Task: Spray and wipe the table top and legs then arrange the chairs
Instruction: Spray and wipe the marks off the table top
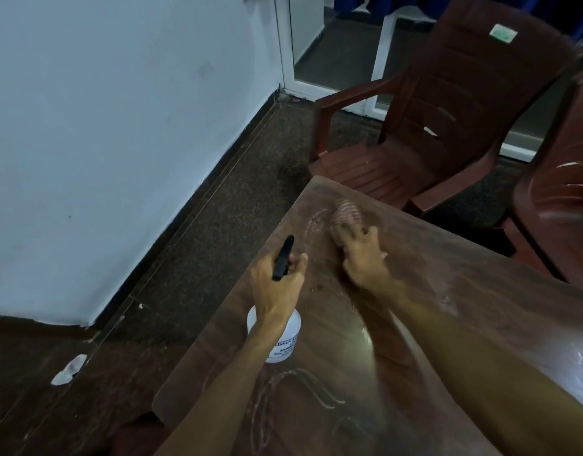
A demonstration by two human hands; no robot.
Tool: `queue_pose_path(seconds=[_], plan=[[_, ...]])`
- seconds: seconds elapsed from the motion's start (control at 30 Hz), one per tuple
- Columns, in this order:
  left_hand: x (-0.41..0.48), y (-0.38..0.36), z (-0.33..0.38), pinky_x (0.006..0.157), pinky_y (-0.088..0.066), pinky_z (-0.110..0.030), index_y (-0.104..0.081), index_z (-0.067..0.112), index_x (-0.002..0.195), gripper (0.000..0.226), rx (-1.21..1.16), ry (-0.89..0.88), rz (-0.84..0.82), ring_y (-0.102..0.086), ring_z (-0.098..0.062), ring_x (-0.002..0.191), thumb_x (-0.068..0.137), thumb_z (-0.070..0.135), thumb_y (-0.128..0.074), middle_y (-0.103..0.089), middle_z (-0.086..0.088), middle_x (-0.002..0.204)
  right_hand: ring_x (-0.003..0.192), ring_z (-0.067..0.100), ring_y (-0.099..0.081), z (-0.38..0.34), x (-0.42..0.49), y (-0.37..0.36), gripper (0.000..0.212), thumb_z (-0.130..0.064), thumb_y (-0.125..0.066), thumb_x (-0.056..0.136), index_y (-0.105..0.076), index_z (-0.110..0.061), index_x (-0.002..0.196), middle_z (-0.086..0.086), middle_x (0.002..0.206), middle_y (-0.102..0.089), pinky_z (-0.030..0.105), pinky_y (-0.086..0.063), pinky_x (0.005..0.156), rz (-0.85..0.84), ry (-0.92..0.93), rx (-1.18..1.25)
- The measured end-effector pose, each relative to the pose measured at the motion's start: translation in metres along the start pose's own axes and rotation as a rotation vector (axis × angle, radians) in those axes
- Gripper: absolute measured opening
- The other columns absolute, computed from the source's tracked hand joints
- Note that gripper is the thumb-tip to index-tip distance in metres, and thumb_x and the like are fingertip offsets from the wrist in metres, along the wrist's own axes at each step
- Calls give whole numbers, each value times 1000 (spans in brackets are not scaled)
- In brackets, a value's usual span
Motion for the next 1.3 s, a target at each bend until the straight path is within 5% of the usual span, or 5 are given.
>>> queue_pose_path(seconds=[0.07,0.23,0.63,1.0,1.3], plan=[[13,3,2,66,-47,-15,-71,18,81,11,-8,-28,-18,-65,-1,72,88,23,-79,-68,8,70,102,25,-35,-32,3,-17,78,1,-55,76,-40,-21,150,6,160,-28,37,-37,86,-101,281,-11],[45,7,0,67,-51,-24,-69,16,76,17,-17,-40,-17,-65,0,69,87,23,-79,-67,10,65,119,36,-45,4,93,-20,74,-2,-51,72,-46,-19,143,9,159,-31,37,-25,89,7,-169,19],[57,-7,6,62,-51,-22,-69,16,79,16,-17,-96,-66,-65,-4,66,88,25,-79,-67,5,66,110,32,-42,-14,80,-25,79,-1,-49,74,-39,-21,150,5,160,-28,42,-36,94,-118,157,-145],[-35,-66,22,46,-34,-19,-54,0,63,42,-57,-72,-367,-41,-12,43,91,23,-74,-46,0,49,106,36,-34,156,-180,48,64,7,-49,81,-50,-10,143,13,158,-35,45,-32,96,281,-769,-5],[-89,-119,55,43,-32,-23,-47,9,56,47,46,-128,-446,-36,-15,43,89,26,-75,-43,3,46,108,37,-33,192,-211,66,67,8,-45,80,-50,-10,144,15,158,-33,44,-31,95,334,-842,59]])
Point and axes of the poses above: each hand's wrist, its own x-axis towards the middle knuckle, its own y-axis out of the back of the hand, z = x × y, the point moved 6 cm from there along x, towards the middle knuckle
